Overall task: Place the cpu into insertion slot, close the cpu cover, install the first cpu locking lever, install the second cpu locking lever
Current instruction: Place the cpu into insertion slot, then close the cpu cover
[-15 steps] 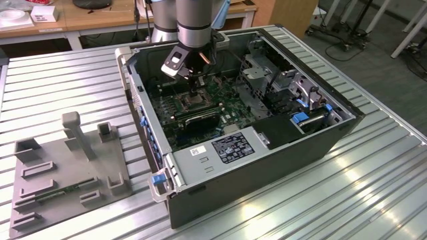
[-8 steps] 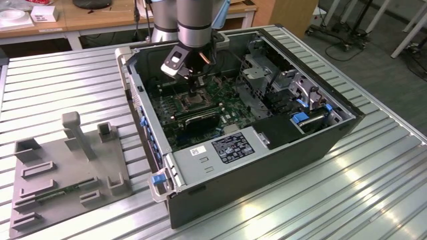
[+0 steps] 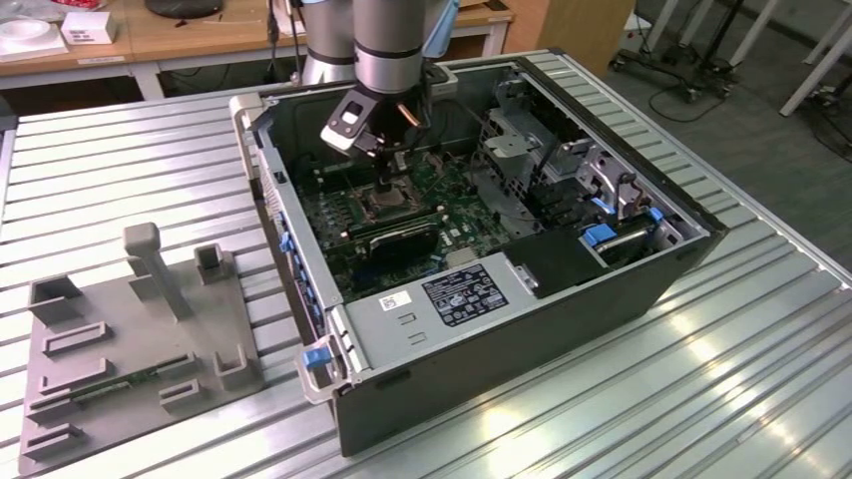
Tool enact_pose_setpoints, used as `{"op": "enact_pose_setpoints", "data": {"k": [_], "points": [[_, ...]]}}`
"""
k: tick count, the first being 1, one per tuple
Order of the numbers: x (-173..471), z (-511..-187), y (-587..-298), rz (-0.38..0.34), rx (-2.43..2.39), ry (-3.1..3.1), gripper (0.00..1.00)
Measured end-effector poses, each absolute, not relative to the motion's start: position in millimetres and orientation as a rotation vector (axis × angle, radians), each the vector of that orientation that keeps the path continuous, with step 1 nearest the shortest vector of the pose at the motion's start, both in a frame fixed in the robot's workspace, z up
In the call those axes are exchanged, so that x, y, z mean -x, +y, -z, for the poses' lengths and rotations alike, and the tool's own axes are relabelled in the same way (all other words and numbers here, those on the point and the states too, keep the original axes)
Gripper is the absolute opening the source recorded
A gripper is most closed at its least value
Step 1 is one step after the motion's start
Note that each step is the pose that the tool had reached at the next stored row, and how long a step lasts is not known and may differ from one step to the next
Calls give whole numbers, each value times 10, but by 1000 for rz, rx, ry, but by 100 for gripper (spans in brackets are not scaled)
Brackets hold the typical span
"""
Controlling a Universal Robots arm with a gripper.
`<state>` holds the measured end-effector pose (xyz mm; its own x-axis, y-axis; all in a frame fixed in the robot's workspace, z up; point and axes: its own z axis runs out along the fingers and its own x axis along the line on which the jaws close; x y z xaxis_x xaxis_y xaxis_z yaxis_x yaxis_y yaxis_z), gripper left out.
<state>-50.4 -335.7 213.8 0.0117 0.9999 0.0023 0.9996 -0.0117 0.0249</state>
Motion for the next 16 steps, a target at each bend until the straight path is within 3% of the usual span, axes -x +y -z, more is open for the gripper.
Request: {"op": "enact_pose_setpoints", "data": {"k": [16], "points": [[464,-2199,-3357,-30,-2223,2197,11]]}}
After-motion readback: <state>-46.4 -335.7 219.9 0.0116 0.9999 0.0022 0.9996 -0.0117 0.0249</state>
